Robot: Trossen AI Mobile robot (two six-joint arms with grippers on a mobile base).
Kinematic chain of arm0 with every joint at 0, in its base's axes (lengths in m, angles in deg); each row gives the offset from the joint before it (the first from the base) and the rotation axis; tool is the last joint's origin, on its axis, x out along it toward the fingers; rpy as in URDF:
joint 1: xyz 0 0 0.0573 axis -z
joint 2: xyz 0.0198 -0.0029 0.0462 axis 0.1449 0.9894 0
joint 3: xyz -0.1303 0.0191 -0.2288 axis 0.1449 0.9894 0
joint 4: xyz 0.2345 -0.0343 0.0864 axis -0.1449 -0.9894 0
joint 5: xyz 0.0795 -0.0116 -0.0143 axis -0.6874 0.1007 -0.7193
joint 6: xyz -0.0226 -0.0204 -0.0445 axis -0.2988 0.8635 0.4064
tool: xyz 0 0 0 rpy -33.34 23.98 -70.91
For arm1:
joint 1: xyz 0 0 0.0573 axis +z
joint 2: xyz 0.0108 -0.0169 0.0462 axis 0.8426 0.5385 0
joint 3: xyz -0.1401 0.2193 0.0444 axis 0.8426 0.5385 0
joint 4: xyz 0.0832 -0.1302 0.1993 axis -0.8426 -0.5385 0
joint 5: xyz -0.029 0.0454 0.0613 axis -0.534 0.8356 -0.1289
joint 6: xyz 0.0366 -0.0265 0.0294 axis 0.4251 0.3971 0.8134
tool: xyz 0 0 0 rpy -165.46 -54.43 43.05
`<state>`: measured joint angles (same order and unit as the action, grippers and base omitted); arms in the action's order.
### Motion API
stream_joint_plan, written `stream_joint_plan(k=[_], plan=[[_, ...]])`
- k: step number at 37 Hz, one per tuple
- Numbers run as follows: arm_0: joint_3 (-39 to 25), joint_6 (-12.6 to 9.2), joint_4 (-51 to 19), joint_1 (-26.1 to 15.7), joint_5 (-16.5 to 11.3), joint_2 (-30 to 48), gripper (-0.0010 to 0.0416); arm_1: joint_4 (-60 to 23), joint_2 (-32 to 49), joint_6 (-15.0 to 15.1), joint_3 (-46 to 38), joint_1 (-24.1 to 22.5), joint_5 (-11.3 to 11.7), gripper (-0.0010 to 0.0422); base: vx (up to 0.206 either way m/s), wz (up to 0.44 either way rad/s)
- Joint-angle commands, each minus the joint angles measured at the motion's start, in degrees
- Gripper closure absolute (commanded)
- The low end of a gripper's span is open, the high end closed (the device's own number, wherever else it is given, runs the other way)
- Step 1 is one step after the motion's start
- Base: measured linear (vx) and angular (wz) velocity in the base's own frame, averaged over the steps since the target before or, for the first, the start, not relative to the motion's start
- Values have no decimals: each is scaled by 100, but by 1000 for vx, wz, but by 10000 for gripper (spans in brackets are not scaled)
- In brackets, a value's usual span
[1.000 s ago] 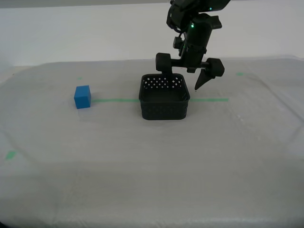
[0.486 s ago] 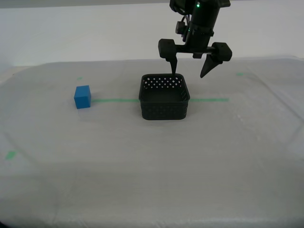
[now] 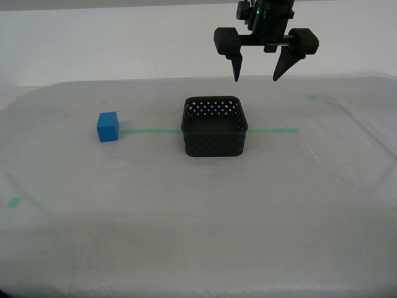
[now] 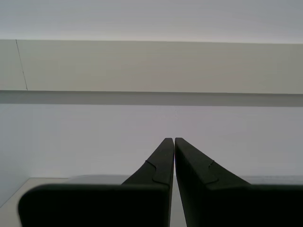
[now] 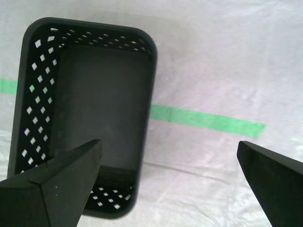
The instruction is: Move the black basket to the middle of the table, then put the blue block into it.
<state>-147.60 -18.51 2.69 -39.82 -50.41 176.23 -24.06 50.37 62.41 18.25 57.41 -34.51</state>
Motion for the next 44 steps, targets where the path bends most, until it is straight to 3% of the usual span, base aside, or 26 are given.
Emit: stream_joint_plan(k=[1, 10, 16, 23, 38, 44], plan=[[-4, 57, -146, 2, 109, -133, 6, 33, -2, 11, -4, -2, 2, 412, 0, 0], [-4, 146, -407, 85, 129, -498, 6, 33, -2, 9, -4, -2, 2, 412, 0, 0], [-4, 249, -538, 146, 352, -772, 6, 33, -2, 11, -4, -2, 2, 412, 0, 0], [144, 372, -597, 313, 389, -1123, 6, 33, -2, 11, -9, -2, 2, 412, 0, 0], [1792, 385, -37, 909, 393, -2465, 6, 33, -2, 11, -9, -2, 2, 412, 0, 0], [2271, 525, -28, 1215, 393, -2881, 6, 33, -2, 11, -7, 0, 2, 412, 0, 0]])
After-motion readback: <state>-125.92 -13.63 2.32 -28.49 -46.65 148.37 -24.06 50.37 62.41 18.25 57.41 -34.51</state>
